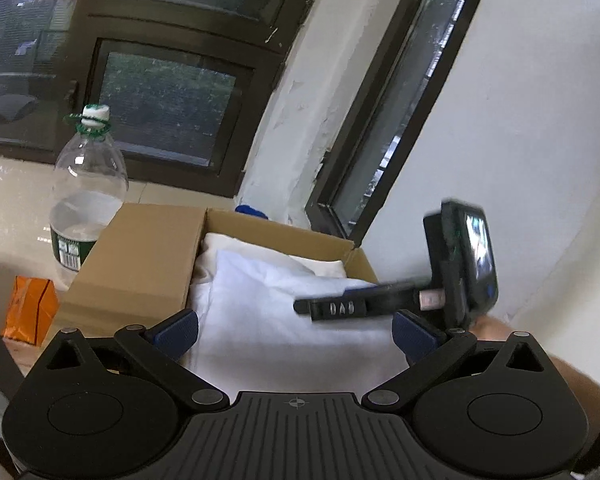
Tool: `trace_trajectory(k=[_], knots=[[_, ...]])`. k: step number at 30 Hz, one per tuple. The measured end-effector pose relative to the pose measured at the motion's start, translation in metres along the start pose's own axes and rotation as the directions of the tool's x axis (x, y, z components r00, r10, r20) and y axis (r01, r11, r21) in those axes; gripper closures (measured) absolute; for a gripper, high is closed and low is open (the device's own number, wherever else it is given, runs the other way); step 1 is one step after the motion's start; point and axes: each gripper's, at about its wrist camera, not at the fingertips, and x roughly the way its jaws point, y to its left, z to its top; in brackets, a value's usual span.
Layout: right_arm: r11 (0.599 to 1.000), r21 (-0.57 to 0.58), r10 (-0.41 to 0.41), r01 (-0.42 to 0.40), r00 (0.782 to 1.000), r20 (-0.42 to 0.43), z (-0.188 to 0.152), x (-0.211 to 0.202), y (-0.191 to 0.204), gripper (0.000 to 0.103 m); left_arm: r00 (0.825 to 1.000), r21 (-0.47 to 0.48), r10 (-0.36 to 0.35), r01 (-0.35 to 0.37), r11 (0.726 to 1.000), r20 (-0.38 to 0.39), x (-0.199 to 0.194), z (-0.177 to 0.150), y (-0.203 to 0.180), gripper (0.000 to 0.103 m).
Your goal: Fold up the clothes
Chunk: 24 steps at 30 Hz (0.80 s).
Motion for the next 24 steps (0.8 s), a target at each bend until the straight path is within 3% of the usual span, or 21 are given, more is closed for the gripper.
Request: trace_trajectory(k=[5,10,19,24], knots=[[0.998,-0.052,-0.019,0.018,1.000,-0.012,-0.018,0.017,0.008,0.016,1.000,-0.013,0.000,0.000,1.000,0.008,-0.008,-0.003,-0.002,0.000],[0.998,-0.061,-0.017,0.018,1.000,0.017,-0.012,0.003,0.014,0.016,1.000,0.004,0.017,-0.018,1.000,0.023,-0.022,-0.009,-0.010,0.000],[0.999,-0.046,0.004,0.003,0.988,0.157,-0.022,-0.078,0.031,0.002,0.994,0.079,0.082,-0.088,0.993,0.068,-0.059,-0.035,-0.024,0.000],[1.000,-0.024,-0.007,0.012,0.980,0.200,-0.040,-0.123,0.047,0.001,0.988,0.110,0.135,-0.143,0.984,0.080,-0.089,-0.056,-0.028,0.000]])
